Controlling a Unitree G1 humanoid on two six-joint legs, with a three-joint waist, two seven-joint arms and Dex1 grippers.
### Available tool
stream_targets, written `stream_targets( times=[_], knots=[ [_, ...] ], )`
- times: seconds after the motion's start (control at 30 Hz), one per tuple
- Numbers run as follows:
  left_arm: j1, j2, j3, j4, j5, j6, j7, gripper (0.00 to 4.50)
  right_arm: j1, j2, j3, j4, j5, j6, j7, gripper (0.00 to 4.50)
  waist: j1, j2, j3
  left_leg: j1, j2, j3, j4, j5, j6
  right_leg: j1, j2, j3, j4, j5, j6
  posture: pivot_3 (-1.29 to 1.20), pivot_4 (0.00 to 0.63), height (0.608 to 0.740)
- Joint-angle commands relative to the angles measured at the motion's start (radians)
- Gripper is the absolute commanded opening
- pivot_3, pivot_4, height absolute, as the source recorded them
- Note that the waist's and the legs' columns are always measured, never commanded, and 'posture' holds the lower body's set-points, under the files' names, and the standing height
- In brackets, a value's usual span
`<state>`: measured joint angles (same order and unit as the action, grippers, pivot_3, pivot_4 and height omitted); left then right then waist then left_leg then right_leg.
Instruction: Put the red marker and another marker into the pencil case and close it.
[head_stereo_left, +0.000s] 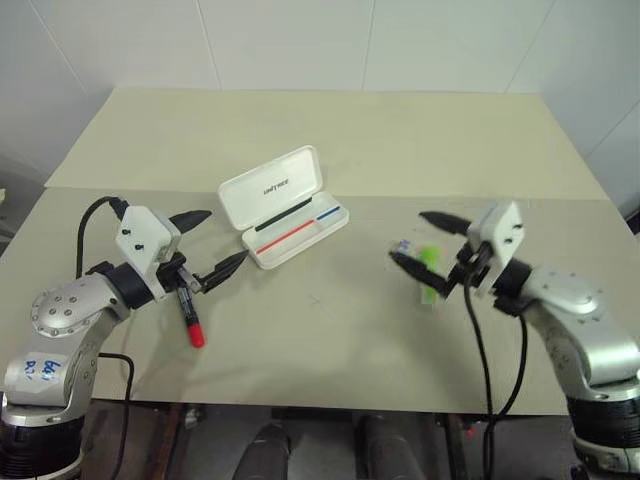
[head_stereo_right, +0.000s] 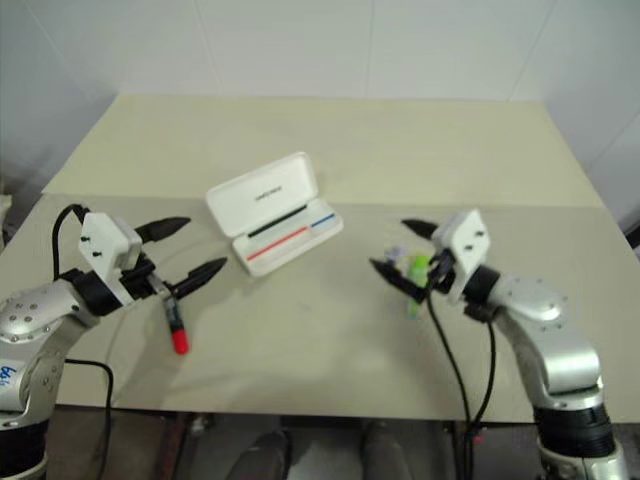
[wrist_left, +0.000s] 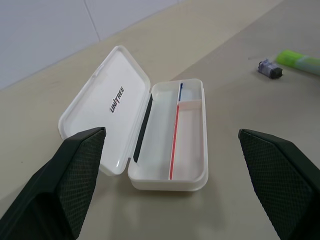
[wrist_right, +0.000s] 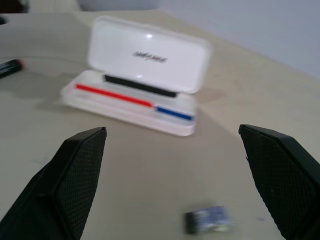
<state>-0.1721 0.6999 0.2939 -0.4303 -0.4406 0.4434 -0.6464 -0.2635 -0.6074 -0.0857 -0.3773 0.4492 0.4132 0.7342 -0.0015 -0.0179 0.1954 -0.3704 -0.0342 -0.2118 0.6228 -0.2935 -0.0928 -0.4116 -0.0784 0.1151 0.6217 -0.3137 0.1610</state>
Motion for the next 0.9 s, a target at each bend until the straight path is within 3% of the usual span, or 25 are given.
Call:
stream_targets(
  times=[0.03,0.17,0.3,0.47,0.67,0.9],
  knots=[
    [0.010,0.000,-0.023,-0.022,-0.012,-0.003,-0.017,4.47,0.005,0.022,-0.024,-0.073,0.016,0.026,-0.062,4.48,0.000,0.000,0.000,0.000,0.000,0.000,0.000,0.000,0.000,0.000,0.000,0.000,0.000,0.000,0.000,0.00,0.150,0.740],
    [-0.001,0.022,-0.145,0.044,0.069,-0.070,-0.090,4.47,0.036,0.010,-0.075,-0.177,0.081,0.133,-0.114,4.48,0.000,0.000,0.000,0.000,0.000,0.000,0.000,0.000,0.000,0.000,0.000,0.000,0.001,0.000,0.000,0.00,0.150,0.740],
    [-0.082,-0.015,-0.215,0.155,0.100,-0.116,-0.109,4.47,0.069,-0.017,-0.111,-0.234,0.096,0.166,-0.129,4.48,0.004,0.000,0.000,0.000,0.000,0.000,0.000,0.000,0.000,0.000,0.000,0.000,0.000,0.000,0.000,0.00,0.150,0.740],
    [-0.151,-0.052,-0.301,0.222,0.150,-0.138,-0.127,3.23,0.120,-0.060,-0.153,-0.308,0.140,0.195,-0.107,4.50,0.001,0.000,0.000,0.000,0.000,0.000,0.000,0.000,0.000,0.000,0.000,0.000,0.000,0.000,0.000,0.00,0.150,0.740],
    [-0.228,-0.064,-0.381,0.263,0.225,-0.086,-0.113,3.23,0.169,-0.110,-0.169,-0.326,0.160,0.188,-0.078,4.50,0.001,0.000,0.000,0.000,0.000,0.000,0.000,0.000,0.000,0.000,0.000,0.000,0.000,0.000,0.000,0.00,0.150,0.740],
    [-0.317,-0.112,-0.433,0.274,0.298,0.053,-0.030,3.23,0.151,-0.093,-0.179,-0.355,0.178,0.206,-0.141,4.50,0.001,0.000,0.000,0.000,0.000,0.000,0.003,0.000,0.000,0.001,0.000,0.000,0.002,0.000,0.001,0.00,0.150,0.740]
  ],
)
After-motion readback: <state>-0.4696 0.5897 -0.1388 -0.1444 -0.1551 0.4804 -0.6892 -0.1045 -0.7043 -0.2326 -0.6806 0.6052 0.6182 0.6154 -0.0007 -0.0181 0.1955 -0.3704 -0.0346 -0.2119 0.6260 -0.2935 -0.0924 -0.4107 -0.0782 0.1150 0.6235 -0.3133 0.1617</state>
